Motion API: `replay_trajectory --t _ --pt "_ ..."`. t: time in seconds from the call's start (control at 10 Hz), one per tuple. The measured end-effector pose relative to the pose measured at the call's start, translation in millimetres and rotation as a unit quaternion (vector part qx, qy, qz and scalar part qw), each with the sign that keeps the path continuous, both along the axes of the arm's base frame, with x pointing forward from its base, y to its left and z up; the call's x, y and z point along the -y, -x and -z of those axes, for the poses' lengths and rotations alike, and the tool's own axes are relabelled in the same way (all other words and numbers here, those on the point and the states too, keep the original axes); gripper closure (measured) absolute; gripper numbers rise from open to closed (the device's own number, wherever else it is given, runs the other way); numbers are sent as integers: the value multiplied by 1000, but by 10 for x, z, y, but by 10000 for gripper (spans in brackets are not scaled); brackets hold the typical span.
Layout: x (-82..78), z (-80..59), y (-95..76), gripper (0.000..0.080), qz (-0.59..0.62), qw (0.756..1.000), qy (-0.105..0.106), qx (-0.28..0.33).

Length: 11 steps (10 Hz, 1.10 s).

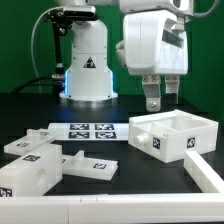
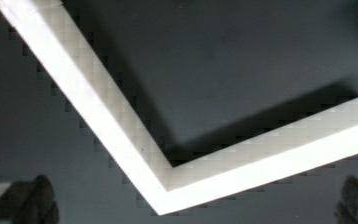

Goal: Assemble cabinet

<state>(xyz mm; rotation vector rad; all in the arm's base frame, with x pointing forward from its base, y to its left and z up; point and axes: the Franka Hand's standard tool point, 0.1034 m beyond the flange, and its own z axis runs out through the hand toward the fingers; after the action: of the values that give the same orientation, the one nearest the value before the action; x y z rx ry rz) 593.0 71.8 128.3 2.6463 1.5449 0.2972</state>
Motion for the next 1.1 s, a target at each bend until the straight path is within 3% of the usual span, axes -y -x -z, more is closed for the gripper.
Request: replay_trajectory --t 0.6,0.8,1.1 --pt "20 1 3 2 0 1000 1 -1" --pt "274 -83 39 2 37 999 -1 -5" --pt "640 78 254 2 105 993 -18 -49"
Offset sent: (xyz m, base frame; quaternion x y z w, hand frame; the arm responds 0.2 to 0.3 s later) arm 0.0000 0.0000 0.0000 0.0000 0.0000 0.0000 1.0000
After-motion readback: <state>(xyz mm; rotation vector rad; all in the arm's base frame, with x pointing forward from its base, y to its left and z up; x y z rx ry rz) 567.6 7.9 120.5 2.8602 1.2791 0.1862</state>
